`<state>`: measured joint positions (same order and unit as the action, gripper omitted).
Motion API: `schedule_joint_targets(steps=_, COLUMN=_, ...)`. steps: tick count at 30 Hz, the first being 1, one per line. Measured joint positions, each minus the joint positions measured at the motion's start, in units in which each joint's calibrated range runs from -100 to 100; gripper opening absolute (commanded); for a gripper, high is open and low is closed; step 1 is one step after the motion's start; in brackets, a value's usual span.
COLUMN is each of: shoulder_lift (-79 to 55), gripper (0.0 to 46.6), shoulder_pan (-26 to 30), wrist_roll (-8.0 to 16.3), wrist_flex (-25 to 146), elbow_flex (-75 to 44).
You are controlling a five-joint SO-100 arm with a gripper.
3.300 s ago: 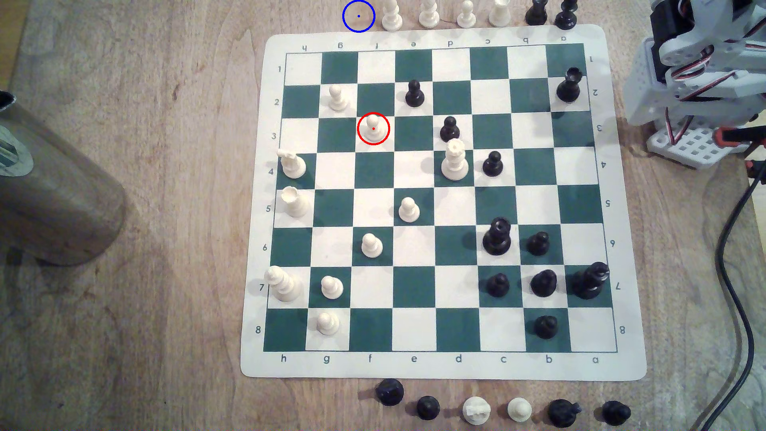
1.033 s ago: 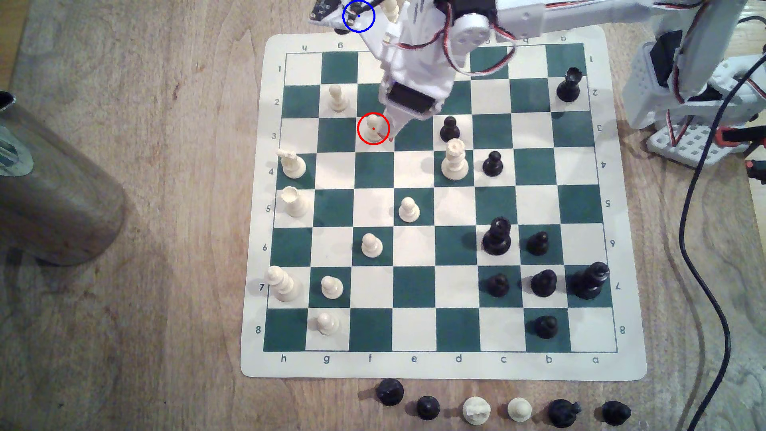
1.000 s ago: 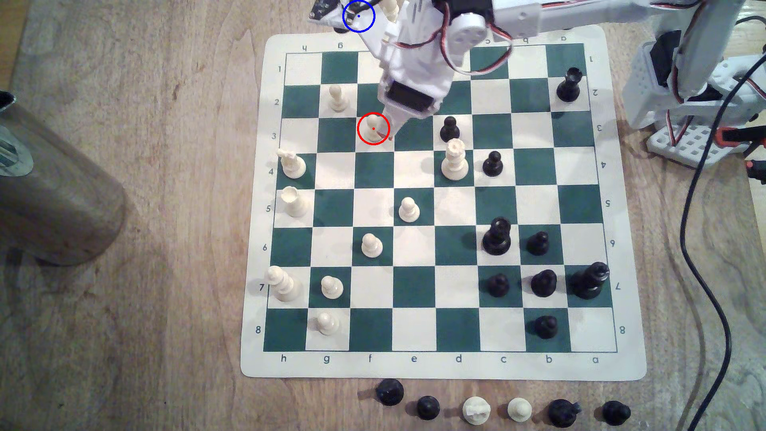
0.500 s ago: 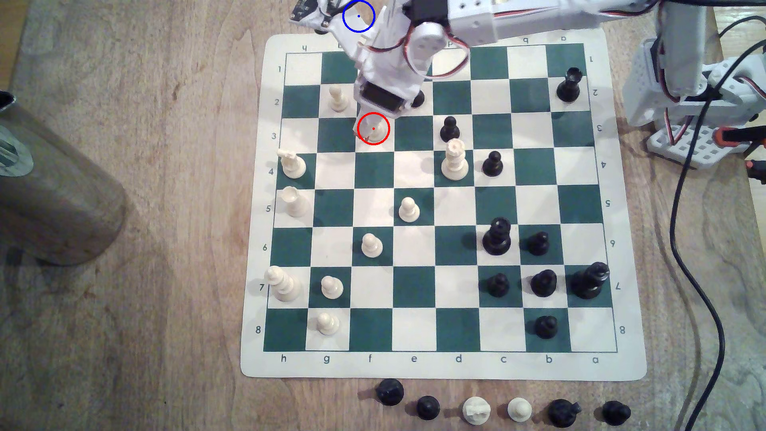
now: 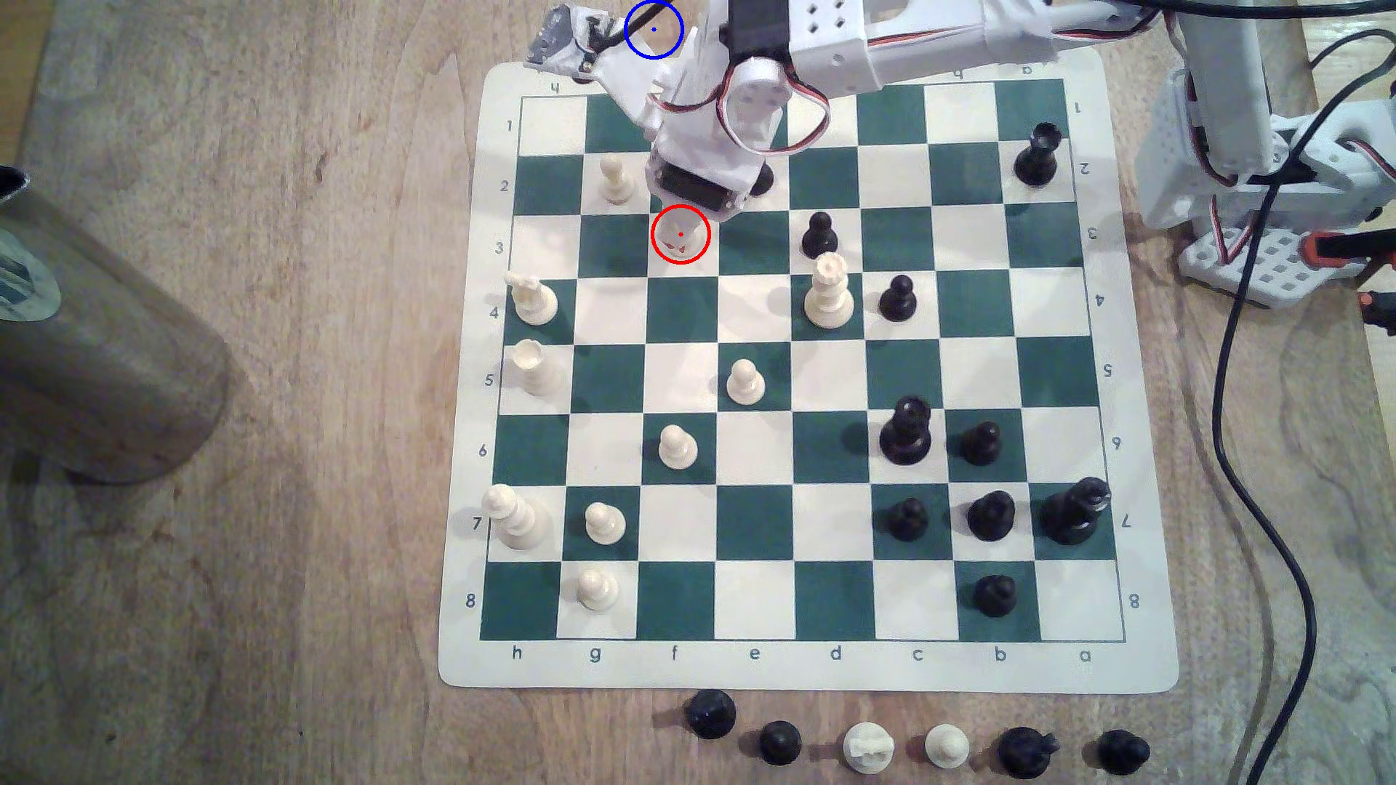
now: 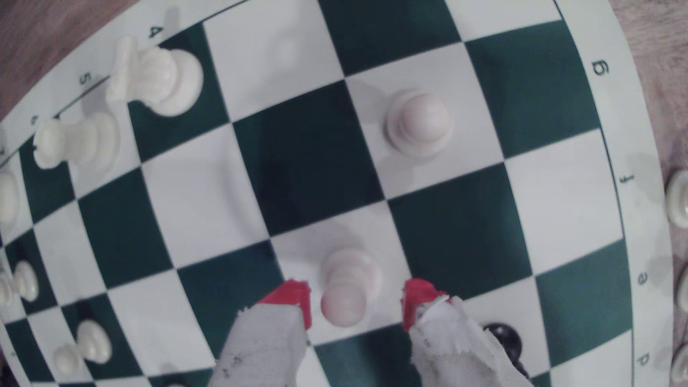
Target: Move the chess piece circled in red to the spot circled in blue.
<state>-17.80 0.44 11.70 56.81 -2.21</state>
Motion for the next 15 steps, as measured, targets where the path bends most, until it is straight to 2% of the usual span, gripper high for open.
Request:
schedule_joint_targets(steps=11, shoulder_lift=-2.1, gripper=13.1, shoulder_pan=0.0, wrist_roll=0.0, wrist_flex=-0.9, elbow_flex=-0.7)
schedule_joint_targets(steps=15, shoulder_lift=-2.1, gripper=10.9, shoulder_pan=0.0, wrist_roll=0.0, wrist_flex=-0.9, elbow_flex=-0.7)
